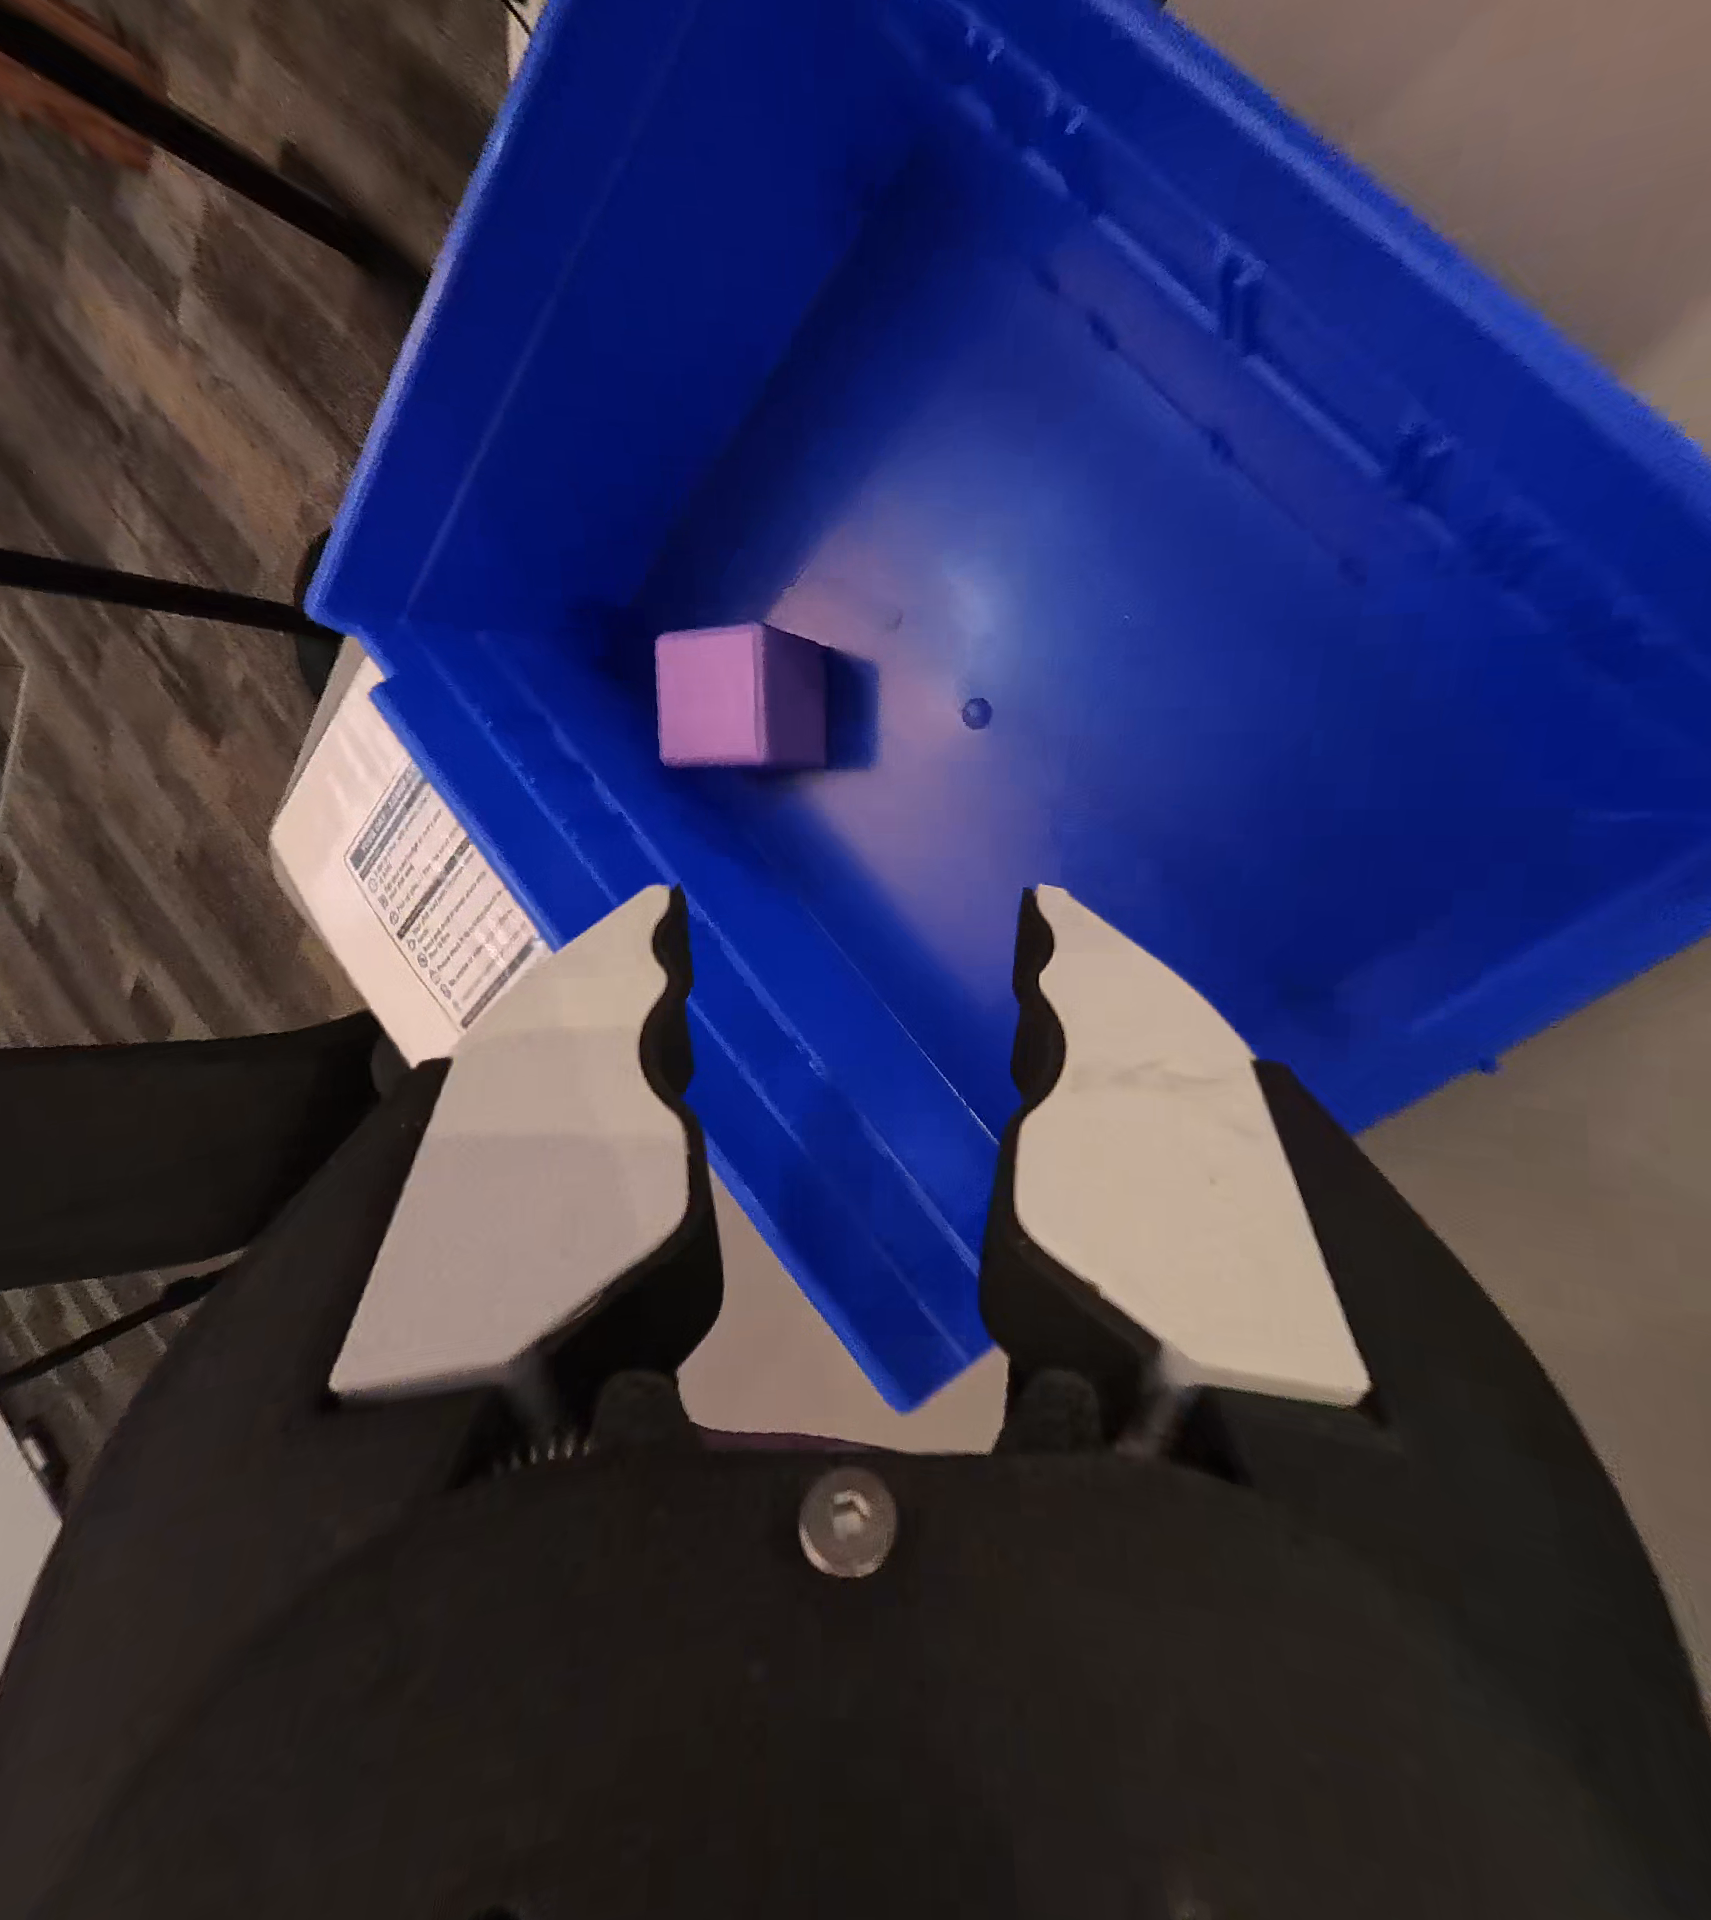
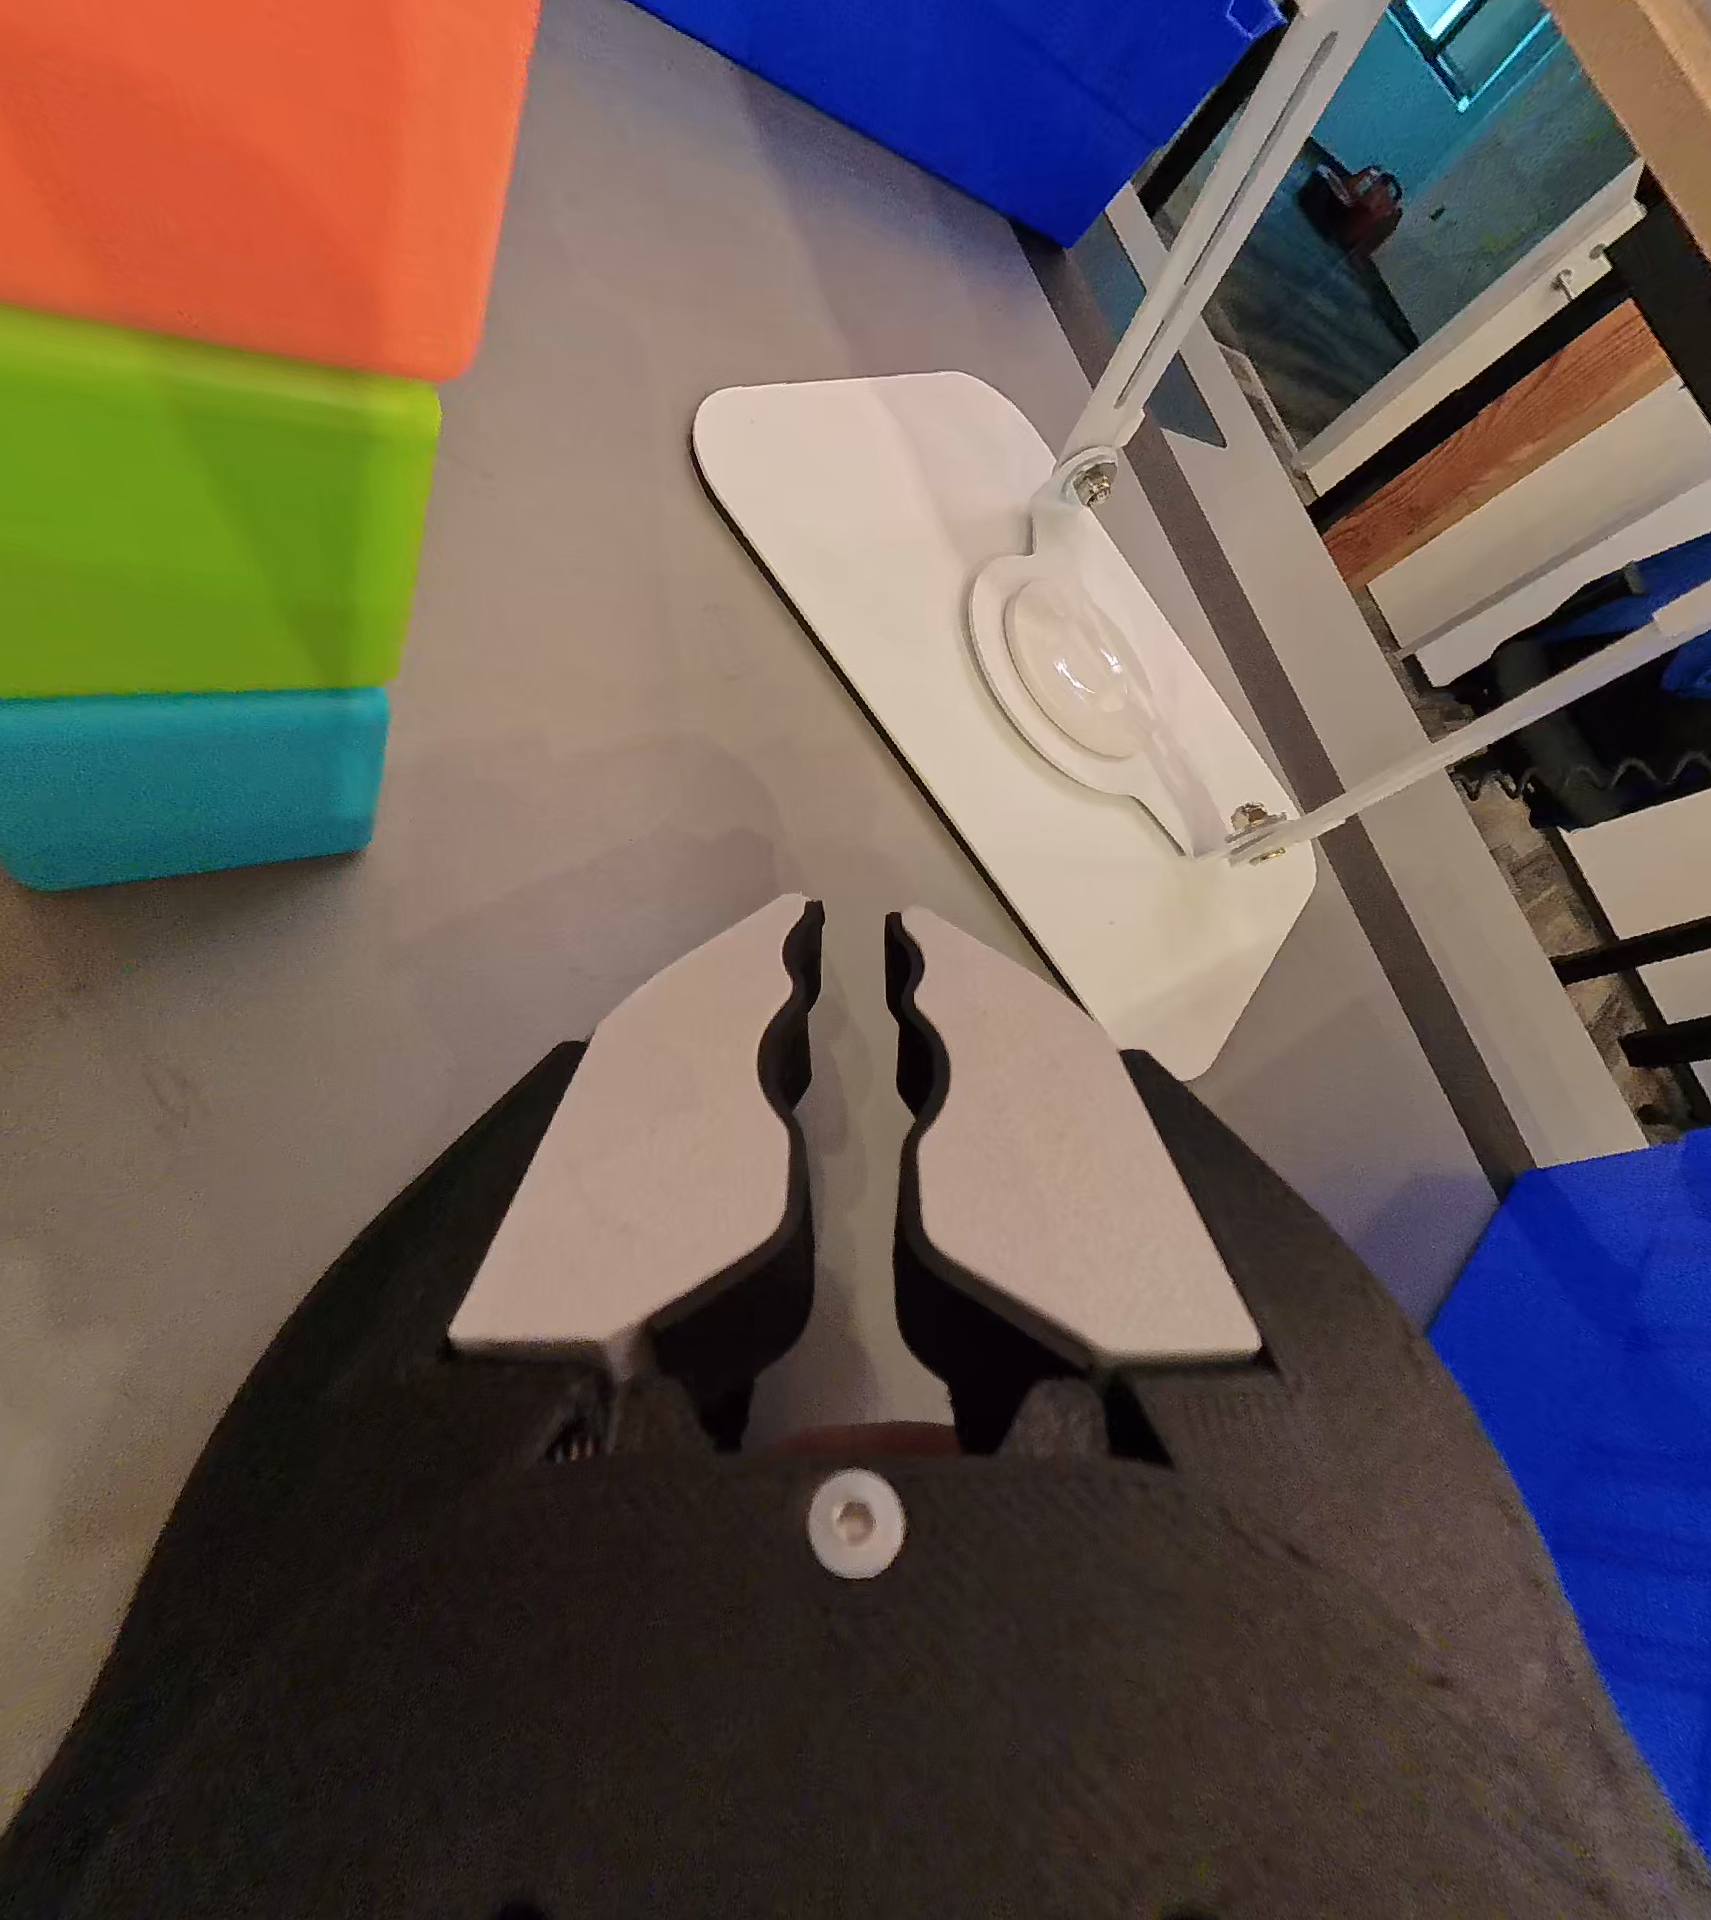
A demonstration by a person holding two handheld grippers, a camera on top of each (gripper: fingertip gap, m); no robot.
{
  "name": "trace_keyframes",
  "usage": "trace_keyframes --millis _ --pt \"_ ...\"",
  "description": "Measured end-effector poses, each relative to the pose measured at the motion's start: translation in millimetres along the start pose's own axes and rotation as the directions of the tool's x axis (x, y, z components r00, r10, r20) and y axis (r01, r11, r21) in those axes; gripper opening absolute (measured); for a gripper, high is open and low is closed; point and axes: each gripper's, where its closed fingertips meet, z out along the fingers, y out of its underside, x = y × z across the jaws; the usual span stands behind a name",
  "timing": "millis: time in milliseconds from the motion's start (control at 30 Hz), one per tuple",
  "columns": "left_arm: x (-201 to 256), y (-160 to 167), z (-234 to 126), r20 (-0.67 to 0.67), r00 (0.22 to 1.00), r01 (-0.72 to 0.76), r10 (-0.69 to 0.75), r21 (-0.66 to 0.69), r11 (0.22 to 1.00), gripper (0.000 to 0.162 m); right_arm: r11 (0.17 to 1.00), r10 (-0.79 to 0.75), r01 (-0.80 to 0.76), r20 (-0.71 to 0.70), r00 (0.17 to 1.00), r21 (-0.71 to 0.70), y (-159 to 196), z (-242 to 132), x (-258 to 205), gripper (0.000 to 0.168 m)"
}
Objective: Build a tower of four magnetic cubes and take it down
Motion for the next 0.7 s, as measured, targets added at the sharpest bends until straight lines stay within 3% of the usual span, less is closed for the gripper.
trace_keyframes --millis 33,233,367,533,700 --pt "-2 -3 9 -0.013 1.0 0.008 -0.008 -0.014 1.0 0.06 1.0 -0.002 0.002 0.001 1.0 -0.001 0 0 0 0.012" --pt "-26 -18 74 -0.028 0.998 -0.052 0.05 -0.102 0.993 0.059 1.0 -0.003 0.003 0.008 1.0 -0.005 1 0 -1 0.012" --pt "-42 0 110 -0.031 0.997 -0.073 0.067 -0.288 0.955 0.062 1.0 -0.009 0.009 0.013 1.0 -0.008 1 0 -2 0.012" --pt "-45 -6 130 -0.083 0.996 -0.053 0.03 -0.294 0.954 0.06 1.0 -0.013 0.013 0.019 1.0 -0.007 1 -1 -3 0.011" --pt "-37 11 143 -0.14 0.99 -0.063 0.006 -0.412 0.909 0.052 1.0 -0.015 0.015 0.022 1.0 -0.007 1 -1 -4 0.011"
